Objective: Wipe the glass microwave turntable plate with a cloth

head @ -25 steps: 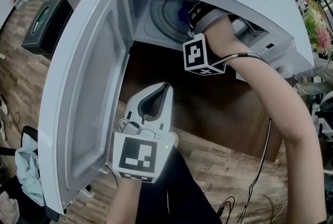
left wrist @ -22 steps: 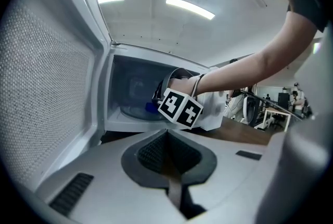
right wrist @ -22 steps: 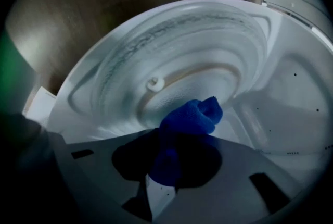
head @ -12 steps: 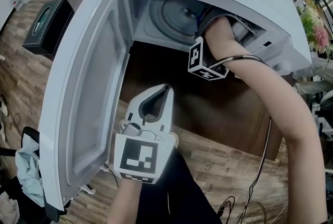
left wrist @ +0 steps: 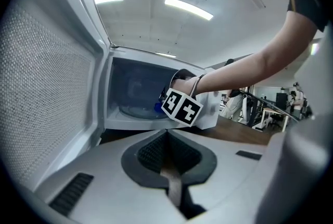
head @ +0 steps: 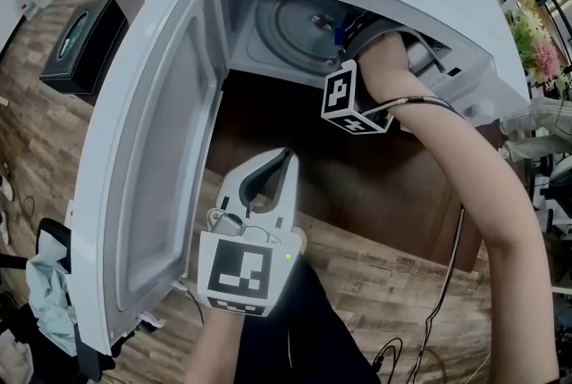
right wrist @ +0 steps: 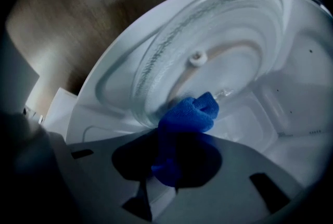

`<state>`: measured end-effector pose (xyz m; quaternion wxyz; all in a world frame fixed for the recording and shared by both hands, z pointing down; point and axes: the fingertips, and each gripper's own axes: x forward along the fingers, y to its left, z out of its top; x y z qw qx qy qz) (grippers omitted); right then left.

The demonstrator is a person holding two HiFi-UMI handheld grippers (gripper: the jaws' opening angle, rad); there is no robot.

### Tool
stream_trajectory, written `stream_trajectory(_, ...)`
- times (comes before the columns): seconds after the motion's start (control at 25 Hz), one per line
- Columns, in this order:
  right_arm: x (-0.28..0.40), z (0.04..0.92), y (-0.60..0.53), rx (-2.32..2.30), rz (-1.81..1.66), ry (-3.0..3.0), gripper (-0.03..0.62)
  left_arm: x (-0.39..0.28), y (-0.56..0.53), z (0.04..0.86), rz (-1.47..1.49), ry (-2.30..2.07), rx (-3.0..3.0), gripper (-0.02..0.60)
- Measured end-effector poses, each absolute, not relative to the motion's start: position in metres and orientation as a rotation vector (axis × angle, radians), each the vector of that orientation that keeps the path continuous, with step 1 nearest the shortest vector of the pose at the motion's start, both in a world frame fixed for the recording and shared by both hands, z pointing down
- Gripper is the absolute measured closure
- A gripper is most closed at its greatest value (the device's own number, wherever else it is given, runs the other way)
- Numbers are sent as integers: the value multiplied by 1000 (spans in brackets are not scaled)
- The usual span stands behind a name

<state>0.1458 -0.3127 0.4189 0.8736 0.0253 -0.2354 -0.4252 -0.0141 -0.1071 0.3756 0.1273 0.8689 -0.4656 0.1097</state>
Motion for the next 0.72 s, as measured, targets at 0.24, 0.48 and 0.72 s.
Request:
stream_trajectory(0.24,113,417,-313,237,-902,-734,511,-17,-105,375,316,-1357,2529,577)
stream_trajectory(0.48,69,398,-320,512,-905,-1080,510,-22,-101,378,326,-1369,2516,577)
stream_trajectory(0.72,19,366,-318,730,-980,-1380,510,-30,-101,380,340,-1393,2499,577)
